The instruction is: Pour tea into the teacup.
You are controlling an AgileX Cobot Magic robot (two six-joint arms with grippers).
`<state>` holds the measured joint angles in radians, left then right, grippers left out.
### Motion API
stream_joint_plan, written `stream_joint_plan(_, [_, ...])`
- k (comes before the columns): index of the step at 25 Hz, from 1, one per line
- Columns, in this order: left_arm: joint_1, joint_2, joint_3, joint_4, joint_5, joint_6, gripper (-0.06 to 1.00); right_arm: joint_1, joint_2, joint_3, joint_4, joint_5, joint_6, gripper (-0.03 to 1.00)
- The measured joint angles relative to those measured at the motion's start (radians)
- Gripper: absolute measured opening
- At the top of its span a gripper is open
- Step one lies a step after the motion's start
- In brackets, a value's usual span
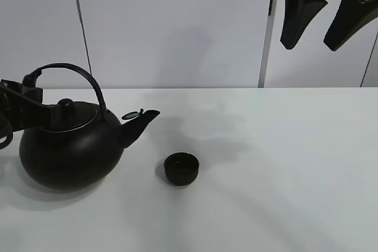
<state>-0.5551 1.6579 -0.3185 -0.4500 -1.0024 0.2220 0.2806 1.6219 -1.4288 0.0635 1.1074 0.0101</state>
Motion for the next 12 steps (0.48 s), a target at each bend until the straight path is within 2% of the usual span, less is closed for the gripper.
stream_joint_plan(12, [0.001,0.0,0.0,0.007,0.0,0.011,0.11,0.0,0.0,0.0,0.007,-0.001,0.0,0.45])
